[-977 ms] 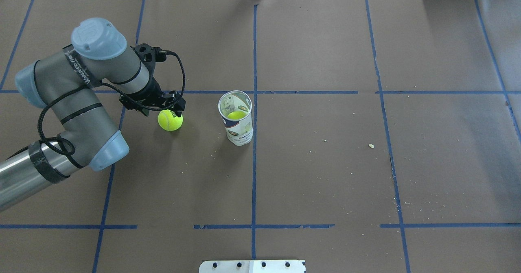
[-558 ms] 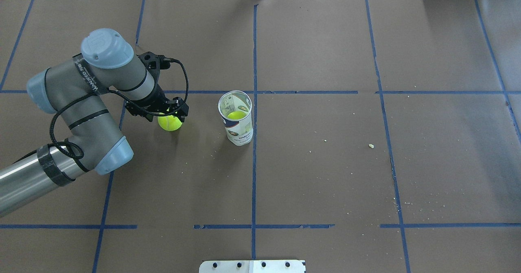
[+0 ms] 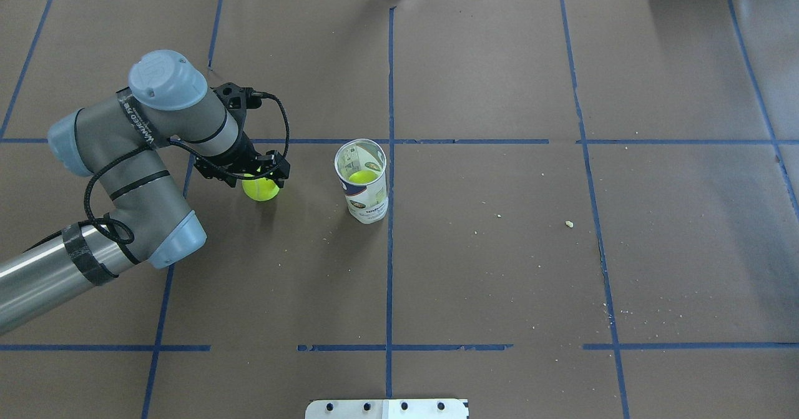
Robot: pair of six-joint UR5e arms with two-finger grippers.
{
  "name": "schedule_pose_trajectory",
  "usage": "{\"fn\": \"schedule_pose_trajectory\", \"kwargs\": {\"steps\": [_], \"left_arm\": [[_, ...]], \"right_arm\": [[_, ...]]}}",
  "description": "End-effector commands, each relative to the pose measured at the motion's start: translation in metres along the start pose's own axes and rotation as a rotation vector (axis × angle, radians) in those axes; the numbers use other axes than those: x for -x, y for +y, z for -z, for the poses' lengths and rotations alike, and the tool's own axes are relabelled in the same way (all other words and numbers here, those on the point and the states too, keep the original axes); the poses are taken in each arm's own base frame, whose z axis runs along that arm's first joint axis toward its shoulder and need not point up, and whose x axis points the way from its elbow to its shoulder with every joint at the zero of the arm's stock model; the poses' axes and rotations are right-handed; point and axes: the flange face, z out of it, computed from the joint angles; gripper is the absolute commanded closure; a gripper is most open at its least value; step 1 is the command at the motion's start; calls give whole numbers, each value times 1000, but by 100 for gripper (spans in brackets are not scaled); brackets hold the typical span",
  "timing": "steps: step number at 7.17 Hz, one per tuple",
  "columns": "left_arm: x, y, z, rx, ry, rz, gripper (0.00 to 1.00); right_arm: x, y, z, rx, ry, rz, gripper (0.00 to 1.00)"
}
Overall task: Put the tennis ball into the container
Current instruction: 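Close the left gripper around the tennis ball, then lift the ball with the left gripper and carry it toward the cup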
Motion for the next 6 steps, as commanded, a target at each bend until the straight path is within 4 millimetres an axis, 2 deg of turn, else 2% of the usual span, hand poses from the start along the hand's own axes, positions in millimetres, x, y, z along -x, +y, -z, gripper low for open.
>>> {"fn": "schedule_pose_trajectory", "kwargs": {"steps": [1,2,3,4,5,6], "left_arm": [[-1,0,2,-12,-4,-1,84],[-6,4,22,-29,17,-9,100],[0,3,60,-52,11,4,100],[2,3,117,-72,-14,15,100],[-8,16,169,-82,-30,-2,100],[-13,14,229,-127,-30,37,100]], "right_arm": [[0,0,0,0,0,0,0],[0,0,0,0,0,0,0],[0,0,0,0,0,0,0],[0,0,0,0,0,0,0],[0,0,0,0,0,0,0],[0,0,0,0,0,0,0]]}}
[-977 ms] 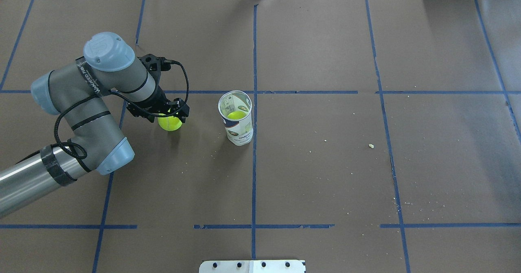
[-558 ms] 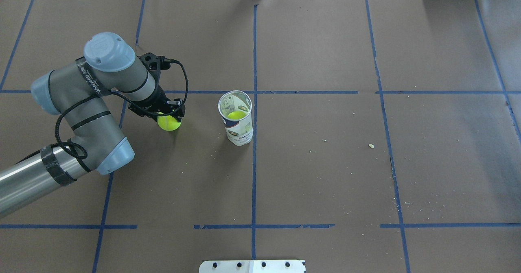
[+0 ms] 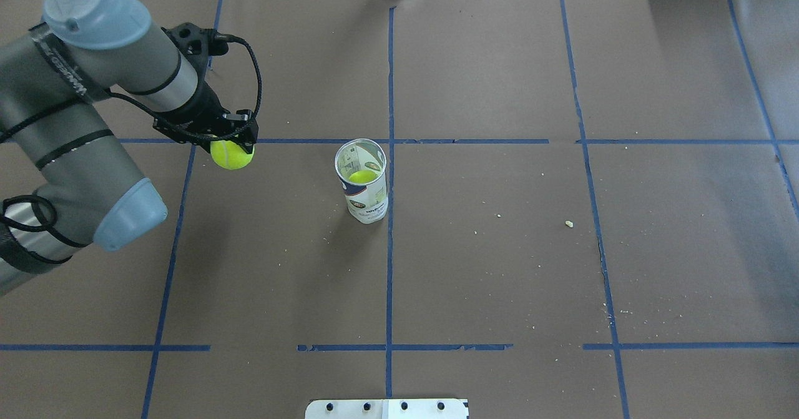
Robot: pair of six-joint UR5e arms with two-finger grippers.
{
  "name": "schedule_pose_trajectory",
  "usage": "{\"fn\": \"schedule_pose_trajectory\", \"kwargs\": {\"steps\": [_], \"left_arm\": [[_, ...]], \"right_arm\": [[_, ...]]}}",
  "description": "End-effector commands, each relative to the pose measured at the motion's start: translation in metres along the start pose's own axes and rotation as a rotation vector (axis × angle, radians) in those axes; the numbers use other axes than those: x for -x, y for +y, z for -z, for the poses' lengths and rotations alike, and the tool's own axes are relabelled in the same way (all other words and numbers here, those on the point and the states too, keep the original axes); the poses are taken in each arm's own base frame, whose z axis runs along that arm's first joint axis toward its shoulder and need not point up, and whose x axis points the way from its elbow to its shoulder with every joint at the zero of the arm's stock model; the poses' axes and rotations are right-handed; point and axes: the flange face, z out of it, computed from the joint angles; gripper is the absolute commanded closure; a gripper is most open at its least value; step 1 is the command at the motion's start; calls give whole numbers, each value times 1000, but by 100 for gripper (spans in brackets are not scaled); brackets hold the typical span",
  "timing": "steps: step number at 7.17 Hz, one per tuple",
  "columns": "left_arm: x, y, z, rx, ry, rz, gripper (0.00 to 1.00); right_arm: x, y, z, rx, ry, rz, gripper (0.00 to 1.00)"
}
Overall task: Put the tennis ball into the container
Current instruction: 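Lift the ball with the left gripper and carry it toward the cup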
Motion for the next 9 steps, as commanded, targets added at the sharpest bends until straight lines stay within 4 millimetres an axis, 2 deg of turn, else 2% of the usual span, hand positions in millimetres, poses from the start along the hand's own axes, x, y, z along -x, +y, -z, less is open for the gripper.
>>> {"fn": "schedule_pose_trajectory", "kwargs": {"steps": [1,2,3,4,5,7,9], "left_arm": [[-20,3,105,-27,3,43,100],[-42,5,124,0,37,49,100],[-65,3,132,18,77,84,100],[-95,-12,128,37,84,137,100],[-139,-1,96,87,101,131,100],[-166,11,72,103,160,160,100],[-180,18,45,130,174,159,100]], "right_arm": [[0,0,0,0,0,0,0],[0,0,0,0,0,0,0],[0,0,0,0,0,0,0],[0,0,0,0,0,0,0],[0,0,0,0,0,0,0],[0,0,0,0,0,0,0],[0,0,0,0,0,0,0]]}}
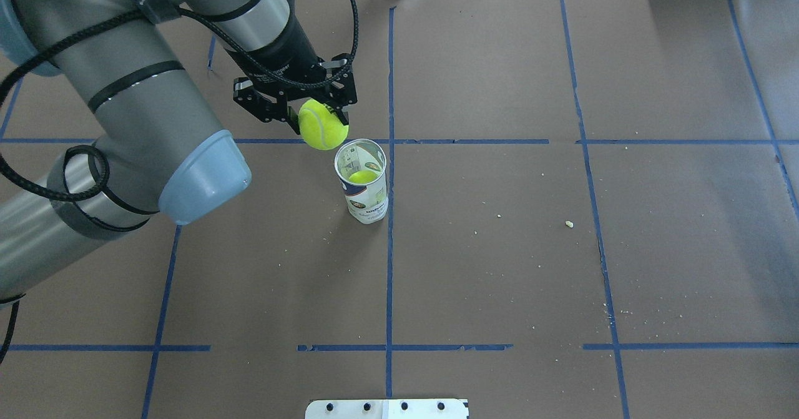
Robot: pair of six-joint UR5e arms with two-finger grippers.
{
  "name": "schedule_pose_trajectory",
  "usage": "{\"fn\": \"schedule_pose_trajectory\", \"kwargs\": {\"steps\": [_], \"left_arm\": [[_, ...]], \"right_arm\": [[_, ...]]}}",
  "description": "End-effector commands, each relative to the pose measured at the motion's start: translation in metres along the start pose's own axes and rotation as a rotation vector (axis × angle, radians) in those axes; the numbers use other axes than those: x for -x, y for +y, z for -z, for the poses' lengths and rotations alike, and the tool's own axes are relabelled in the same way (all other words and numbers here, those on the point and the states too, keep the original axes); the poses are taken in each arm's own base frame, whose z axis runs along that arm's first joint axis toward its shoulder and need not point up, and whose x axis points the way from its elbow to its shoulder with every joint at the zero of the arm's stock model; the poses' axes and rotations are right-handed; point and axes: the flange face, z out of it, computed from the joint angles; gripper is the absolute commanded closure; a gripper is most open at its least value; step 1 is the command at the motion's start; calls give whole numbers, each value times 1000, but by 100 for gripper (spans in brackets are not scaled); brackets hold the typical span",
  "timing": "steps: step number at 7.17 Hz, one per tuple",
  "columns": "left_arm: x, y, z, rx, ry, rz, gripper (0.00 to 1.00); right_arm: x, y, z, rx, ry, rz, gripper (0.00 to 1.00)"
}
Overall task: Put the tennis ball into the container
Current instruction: 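Lower the ball over the clear cup and open the left gripper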
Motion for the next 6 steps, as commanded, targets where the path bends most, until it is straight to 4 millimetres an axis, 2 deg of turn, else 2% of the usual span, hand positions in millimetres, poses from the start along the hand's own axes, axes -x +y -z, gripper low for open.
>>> {"fn": "schedule_pose_trajectory", "kwargs": {"steps": [1,2,3,4,6], "left_arm": [[-5,5,-27,25,5,-1,100],[-4,5,-27,25,6,-4,100],[-5,6,-25,25,12,-8,86],[0,8,-25,24,10,-7,1],[0,11,-19,21,20,-14,0]], "right_arm": [[0,0,0,-1,0,1,0],[0,0,0,0,0,0,0],[0,0,0,0,0,0,0],[0,0,0,0,0,0,0],[0,0,0,0,0,0,0]]}}
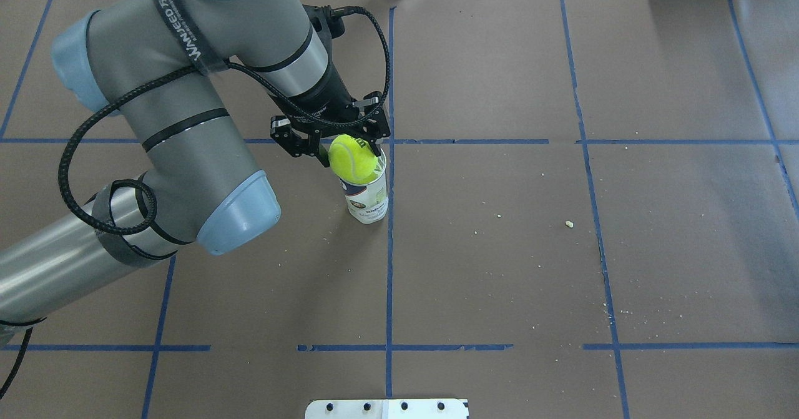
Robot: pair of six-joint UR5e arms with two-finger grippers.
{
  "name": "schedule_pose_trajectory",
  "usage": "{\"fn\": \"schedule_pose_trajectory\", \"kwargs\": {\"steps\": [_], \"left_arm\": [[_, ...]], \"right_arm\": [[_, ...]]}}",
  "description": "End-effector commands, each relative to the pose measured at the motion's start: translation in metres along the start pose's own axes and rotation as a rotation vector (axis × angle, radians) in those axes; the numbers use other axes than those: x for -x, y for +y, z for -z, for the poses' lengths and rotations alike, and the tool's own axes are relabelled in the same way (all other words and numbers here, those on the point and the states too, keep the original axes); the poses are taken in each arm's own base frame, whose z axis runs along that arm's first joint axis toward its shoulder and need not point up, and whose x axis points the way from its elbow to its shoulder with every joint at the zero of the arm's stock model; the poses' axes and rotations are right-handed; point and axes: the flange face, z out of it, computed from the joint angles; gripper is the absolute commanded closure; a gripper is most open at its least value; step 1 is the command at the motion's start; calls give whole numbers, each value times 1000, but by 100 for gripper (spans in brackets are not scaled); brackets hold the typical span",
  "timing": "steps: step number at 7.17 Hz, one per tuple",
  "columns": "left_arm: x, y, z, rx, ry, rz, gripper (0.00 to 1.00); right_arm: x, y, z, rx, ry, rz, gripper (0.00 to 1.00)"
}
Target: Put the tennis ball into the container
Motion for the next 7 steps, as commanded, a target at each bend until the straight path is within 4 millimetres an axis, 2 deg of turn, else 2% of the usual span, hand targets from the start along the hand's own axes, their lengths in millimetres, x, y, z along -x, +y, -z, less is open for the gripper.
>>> {"fn": "schedule_pose_trajectory", "kwargs": {"steps": [1,2,3,4,6,7], "left_arm": [[-1,5,6,-2,11,-9,0],[0,9,13,-9,20,-16,0],[21,18,20,-18,25,-20,0],[55,26,32,-35,28,-15,0],[125,-24,53,-106,-32,49,0],[168,-44,59,-123,-80,-61,0]], "right_arm": [[0,0,0,0,0,0,0],[0,0,0,0,0,0,0],[0,0,0,0,0,0,0],[0,0,0,0,0,0,0],[0,0,0,0,0,0,0],[0,0,0,0,0,0,0]]}}
